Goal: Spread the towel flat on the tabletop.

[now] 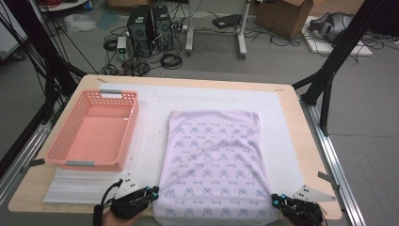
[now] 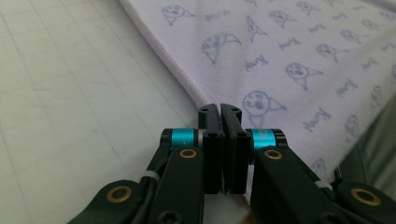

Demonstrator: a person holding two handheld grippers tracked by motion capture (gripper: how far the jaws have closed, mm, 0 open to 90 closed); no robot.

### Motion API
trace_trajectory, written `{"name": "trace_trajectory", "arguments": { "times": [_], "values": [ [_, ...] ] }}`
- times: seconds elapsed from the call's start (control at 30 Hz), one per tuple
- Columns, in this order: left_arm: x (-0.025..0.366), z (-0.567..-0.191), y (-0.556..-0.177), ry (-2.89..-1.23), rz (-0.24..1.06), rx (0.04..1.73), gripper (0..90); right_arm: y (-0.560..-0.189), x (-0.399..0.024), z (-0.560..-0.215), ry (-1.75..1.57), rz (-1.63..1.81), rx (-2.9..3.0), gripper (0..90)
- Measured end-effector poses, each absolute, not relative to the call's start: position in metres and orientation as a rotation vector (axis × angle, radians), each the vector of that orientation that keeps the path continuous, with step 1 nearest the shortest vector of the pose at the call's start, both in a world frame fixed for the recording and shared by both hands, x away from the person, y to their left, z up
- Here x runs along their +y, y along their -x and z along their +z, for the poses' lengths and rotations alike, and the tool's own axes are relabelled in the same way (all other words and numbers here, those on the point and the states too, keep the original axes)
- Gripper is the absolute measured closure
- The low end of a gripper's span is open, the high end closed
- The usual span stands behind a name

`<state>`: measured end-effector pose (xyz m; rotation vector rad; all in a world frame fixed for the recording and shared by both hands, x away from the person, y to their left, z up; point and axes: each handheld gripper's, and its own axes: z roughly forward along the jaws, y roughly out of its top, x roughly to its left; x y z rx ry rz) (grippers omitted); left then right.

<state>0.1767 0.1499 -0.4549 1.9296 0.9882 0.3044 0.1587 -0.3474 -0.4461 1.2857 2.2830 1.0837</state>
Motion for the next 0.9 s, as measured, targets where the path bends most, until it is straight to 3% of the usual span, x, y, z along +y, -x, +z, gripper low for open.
{"name": "trace_trajectory", "arguments": {
  "times": [0.03,0.1,0.17,0.23,0.3,0.47,0.5,0.57,0.63,0.7,0.9],
  "values": [
    [0.15,-0.455,-0.177,-1.919,0.315,0.979,80.4,-0.157,-0.347,-0.445,-1.29,1.084,2.292,82.9],
    [0.151,-0.453,-0.183,-1.863,0.319,0.981,61.2,-0.159,-0.348,-0.443,-1.306,1.099,2.265,66.7],
    [0.152,-0.452,-0.191,-1.812,0.321,0.998,56.4,-0.163,-0.349,-0.442,-1.345,1.151,2.2,63.9],
    [0.151,-0.451,-0.201,-1.804,0.322,1.018,55.7,-0.17,-0.351,-0.442,-1.36,1.151,2.134,68.1],
    [0.149,-0.454,-0.21,-1.808,0.311,1.04,56.9,-0.181,-0.351,-0.444,-1.397,1.112,2.096,71.8],
    [0.144,-0.457,-0.224,-1.816,0.259,1.094,58.1,-0.205,-0.338,-0.453,-1.422,1.103,2.102,71.2],
    [0.142,-0.457,-0.224,-1.832,0.257,1.088,59.0,-0.207,-0.335,-0.453,-1.407,1.097,2.112,73.3],
    [0.136,-0.457,-0.223,-1.869,0.273,1.076,59.5,-0.208,-0.33,-0.453,-1.37,1.092,2.14,87.1],
    [0.13,-0.457,-0.221,-1.894,0.304,1.073,67.0,-0.207,-0.327,-0.452,-1.358,1.082,2.144,88.0],
    [0.127,-0.456,-0.218,-1.926,0.352,1.061,87.1,-0.206,-0.331,-0.451,-1.37,1.085,2.151,88.9],
    [0.138,-0.455,-0.202,-1.918,0.303,1.077,87.8,-0.19,-0.351,-0.443,-1.395,1.03,2.137,88.8]
  ]
}}
